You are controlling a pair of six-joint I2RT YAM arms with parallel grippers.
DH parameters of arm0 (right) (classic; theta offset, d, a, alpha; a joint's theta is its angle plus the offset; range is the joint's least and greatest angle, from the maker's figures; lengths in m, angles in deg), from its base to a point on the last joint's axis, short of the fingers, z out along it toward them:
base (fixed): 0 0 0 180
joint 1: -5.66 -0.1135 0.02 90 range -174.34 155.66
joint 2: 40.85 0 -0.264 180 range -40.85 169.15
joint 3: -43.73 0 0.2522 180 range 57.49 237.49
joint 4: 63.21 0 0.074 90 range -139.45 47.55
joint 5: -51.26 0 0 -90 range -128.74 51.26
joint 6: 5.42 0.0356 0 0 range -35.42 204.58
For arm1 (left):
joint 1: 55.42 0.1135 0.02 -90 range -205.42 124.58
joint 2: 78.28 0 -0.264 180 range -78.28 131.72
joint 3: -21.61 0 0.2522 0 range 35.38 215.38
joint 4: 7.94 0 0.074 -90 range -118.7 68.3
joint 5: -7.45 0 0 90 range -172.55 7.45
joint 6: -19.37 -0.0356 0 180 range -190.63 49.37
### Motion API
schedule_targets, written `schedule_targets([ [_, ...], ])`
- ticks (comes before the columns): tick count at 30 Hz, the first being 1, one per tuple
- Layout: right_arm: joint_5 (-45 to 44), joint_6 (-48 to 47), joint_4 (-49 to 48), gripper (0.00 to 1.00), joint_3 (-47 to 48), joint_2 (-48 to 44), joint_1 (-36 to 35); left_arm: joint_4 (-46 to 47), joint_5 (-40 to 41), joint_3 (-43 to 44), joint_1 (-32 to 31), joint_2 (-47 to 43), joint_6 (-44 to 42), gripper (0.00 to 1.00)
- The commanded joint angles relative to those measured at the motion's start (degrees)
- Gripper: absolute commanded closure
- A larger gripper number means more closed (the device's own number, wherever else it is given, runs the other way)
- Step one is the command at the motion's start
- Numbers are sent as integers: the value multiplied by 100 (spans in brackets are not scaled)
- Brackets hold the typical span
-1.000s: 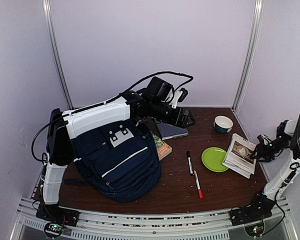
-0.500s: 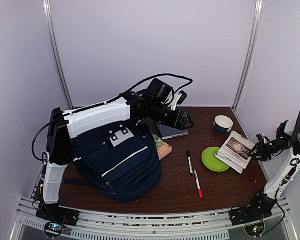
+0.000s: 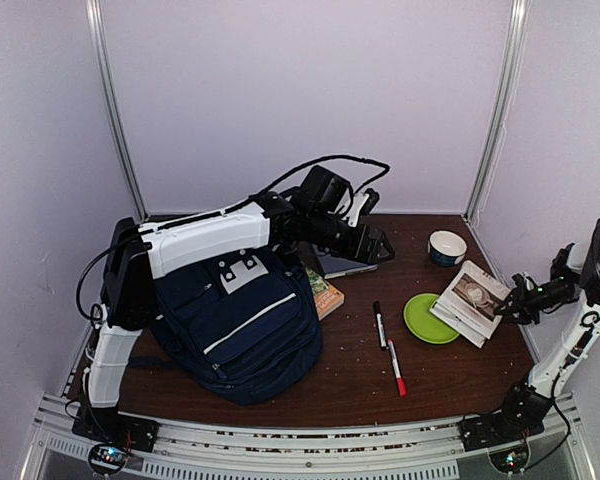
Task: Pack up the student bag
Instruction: Pick up the book from the corner of the board.
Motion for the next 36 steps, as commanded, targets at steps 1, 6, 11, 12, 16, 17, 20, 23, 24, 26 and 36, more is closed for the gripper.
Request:
schedule_targets([
  [1,252,203,-616,80,224,698,512,374,-1,-257,38,-197,-15,14],
  [6,583,137,-542,89,178,554,512,416,48,-448,38,-267,-90,14],
  [11,933,37,-299,97,170,406,518,425,63,-563,46,-311,-148,14],
  [12,1034,-18,-184,98,184,369,519,432,72,-583,47,-334,-155,14],
  [16,1668,-415,417,100,206,103,512,488,104,-713,47,-430,-184,14],
  [17,1833,-541,581,100,207,30,511,521,120,-760,47,-459,-181,14],
  [20,2184,-961,1032,100,242,-223,497,553,147,-857,55,-524,-183,14],
  [23,2383,-1570,1573,100,382,-452,460,495,191,-868,77,-550,-185,15],
  [24,2432,-1809,1887,100,447,-500,437,469,197,-881,88,-567,-184,15],
  [26,2569,-2325,2403,100,573,-564,382,454,175,-942,127,-644,-174,15],
  [36,3004,-3822,3763,100,881,-880,-457,632,308,-1602,313,-1430,-222,15],
])
